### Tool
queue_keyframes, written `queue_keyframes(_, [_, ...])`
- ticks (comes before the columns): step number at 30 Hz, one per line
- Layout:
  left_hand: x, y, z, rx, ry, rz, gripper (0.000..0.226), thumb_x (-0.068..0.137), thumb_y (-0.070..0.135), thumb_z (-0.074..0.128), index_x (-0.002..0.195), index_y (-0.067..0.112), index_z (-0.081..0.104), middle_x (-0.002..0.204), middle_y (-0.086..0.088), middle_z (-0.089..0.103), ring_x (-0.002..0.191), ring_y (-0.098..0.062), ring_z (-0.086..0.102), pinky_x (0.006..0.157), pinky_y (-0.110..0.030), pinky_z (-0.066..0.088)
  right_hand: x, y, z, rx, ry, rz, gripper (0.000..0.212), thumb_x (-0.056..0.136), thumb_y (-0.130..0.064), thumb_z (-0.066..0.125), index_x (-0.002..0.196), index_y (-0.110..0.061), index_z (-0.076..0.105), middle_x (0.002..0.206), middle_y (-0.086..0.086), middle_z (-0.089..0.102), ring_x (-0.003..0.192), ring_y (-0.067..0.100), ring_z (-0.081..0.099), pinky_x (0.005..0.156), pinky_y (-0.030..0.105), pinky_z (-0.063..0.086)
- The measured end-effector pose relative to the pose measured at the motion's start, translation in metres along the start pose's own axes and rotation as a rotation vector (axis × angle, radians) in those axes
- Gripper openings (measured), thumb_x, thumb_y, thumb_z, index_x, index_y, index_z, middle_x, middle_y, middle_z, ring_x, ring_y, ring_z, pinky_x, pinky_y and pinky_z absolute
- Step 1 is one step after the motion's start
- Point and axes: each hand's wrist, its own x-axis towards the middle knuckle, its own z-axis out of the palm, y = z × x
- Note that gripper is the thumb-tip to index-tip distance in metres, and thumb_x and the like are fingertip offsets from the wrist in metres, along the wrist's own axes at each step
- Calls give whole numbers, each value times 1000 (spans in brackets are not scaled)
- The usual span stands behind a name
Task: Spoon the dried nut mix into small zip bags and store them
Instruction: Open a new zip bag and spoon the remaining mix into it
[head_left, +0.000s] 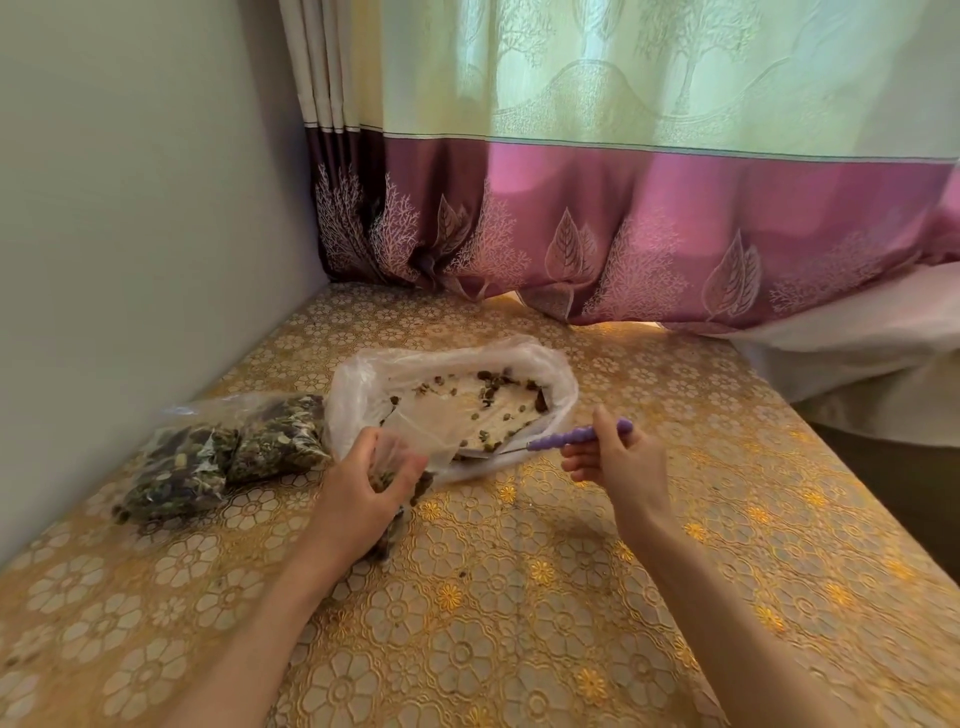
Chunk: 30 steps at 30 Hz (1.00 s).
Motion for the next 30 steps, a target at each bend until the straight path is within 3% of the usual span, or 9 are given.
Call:
queue_keyframes(4, [0, 0, 1, 6, -25, -30, 48, 73, 62, 49, 101, 22, 52, 109, 9, 61, 102, -11, 55, 80, -28, 41, -5, -5, -4, -76, 94, -104, 38, 98, -24, 49, 68, -4, 63, 54, 8, 66, 49, 20, 63, 46, 25, 52])
queue_keyframes(11, [2, -2, 2, 65, -18, -77, 39, 78, 61, 49, 103, 31, 47, 102, 14, 53, 95, -8, 52, 79, -25, 37, -5, -1, -6, -126, 223, -182, 37, 99, -24, 46, 74, -4, 64, 60, -1, 71, 49, 14, 63, 50, 25, 54])
queue_keyframes(16, [2, 1, 1, 116, -15, -94, 40, 78, 63, 45, 100, 30, 46, 87, 16, 55, 73, 7, 49, 58, -16, 33, 0, 1, -8, -115, 292, -200, 34, 98, -23, 47, 68, -14, 60, 56, -3, 69, 46, 13, 62, 51, 29, 55])
queue_keyframes(19, [2, 1, 1, 112, -16, -98, 35, 81, 59, 48, 102, 30, 46, 97, 12, 56, 78, -1, 52, 62, -19, 34, 1, 4, -9, -122, 309, -206, 34, 98, -24, 48, 67, -17, 60, 55, -6, 68, 45, 11, 61, 50, 25, 54])
queue_keyframes(23, [2, 3, 0, 110, -25, -99, 35, 80, 60, 47, 100, 30, 46, 96, 11, 55, 75, 12, 45, 59, -13, 31, 6, 5, -9, -118, 341, -207, 35, 98, -24, 48, 66, -18, 60, 54, -9, 67, 44, 7, 60, 48, 18, 53])
queue_keyframes(26, [1, 6, 0, 103, -26, -101, 39, 76, 62, 44, 99, 30, 46, 95, 12, 55, 75, 4, 50, 60, -17, 33, 14, 5, -5, -124, 357, -185, 32, 98, -24, 48, 72, -12, 60, 54, -8, 67, 48, 10, 62, 54, 24, 55])
queue_keyframes(28, [1, 5, 0, 98, -25, -107, 36, 79, 60, 46, 100, 30, 46, 100, 11, 54, 82, -3, 52, 69, -23, 36, 19, 6, -1, -126, 357, -188, 28, 98, -24, 48, 76, -12, 59, 55, -8, 67, 48, 10, 63, 56, 27, 56])
queue_keyframes(30, [1, 4, 0, 87, -23, -112, 34, 81, 58, 48, 101, 30, 47, 102, 10, 55, 82, 1, 52, 72, -24, 35, 23, 7, 4, -132, 351, -182, 23, 98, -24, 49, 79, -13, 58, 55, -10, 67, 49, 7, 63, 58, 26, 57])
